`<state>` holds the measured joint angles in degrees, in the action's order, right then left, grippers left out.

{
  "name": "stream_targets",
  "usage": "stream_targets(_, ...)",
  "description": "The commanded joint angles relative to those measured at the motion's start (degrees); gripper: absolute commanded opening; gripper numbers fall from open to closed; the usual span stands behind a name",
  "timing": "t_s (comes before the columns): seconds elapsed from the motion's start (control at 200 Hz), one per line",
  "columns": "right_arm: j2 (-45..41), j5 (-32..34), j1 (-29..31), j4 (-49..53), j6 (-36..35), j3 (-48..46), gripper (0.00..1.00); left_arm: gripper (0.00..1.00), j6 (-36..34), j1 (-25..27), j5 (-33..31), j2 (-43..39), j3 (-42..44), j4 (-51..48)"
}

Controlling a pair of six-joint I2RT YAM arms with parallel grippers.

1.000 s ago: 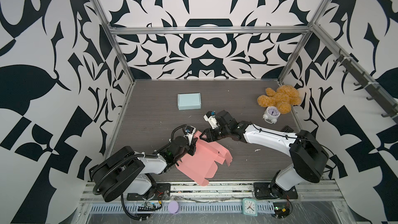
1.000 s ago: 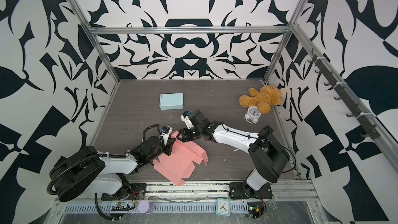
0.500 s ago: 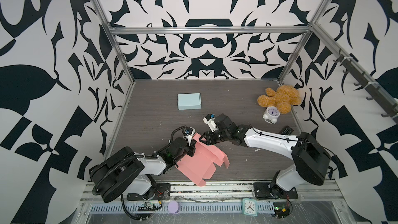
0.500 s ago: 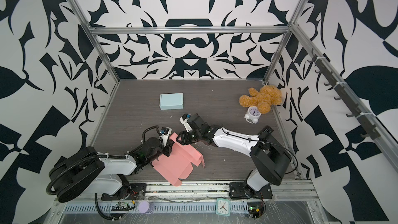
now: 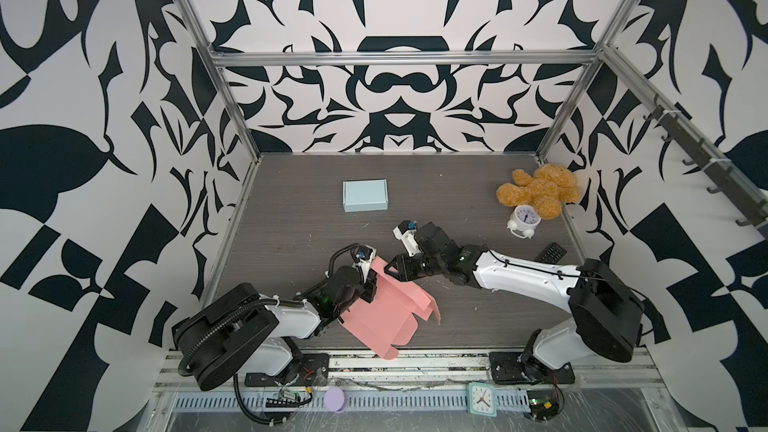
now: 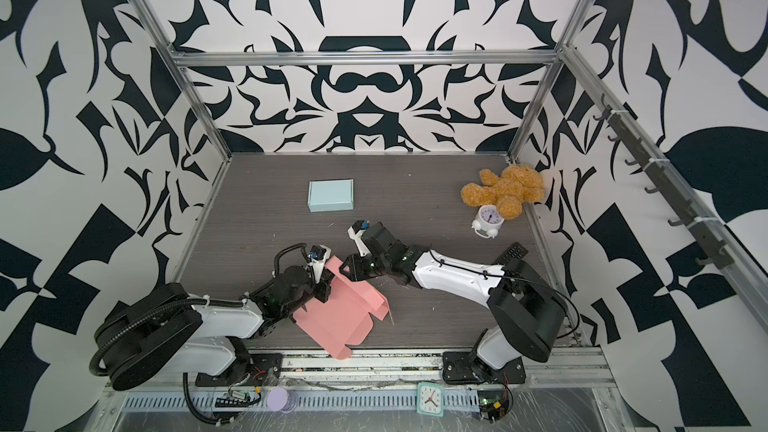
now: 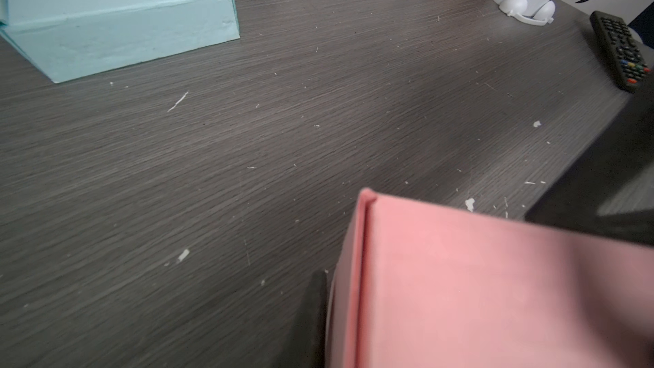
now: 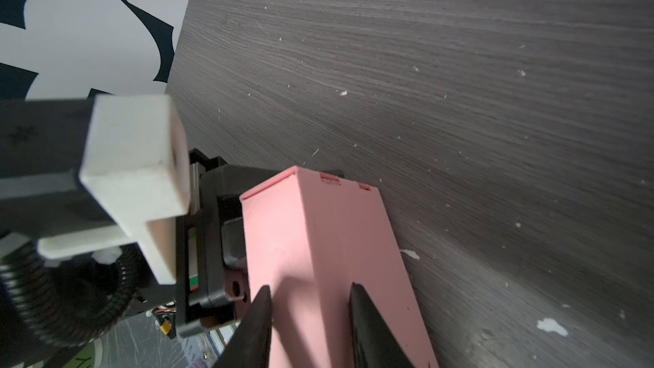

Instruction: Fold the paper box

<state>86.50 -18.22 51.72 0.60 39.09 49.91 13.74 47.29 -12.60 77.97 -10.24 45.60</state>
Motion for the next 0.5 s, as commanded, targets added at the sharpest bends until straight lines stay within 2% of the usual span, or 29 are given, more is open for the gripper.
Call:
stream_targets(0.0,-1.7,-0.5,2.0,-0.2,1.5,-1.0,0.38,0.21,0.9,0.2,-0.8,0.1,0.6,2.2)
stream_targets(0.23,-2.2,2.7,2.1,1.2,0.8,-1.6,0.37,0.22,2.1,0.4,-0.9,1.2,1.8,2.8)
stream_targets(0.495,-1.9,3.1,2.2,1.2,0.8,-1.6,0.36,0.22,2.3,0.7,-1.5,3.5,2.3,4.4)
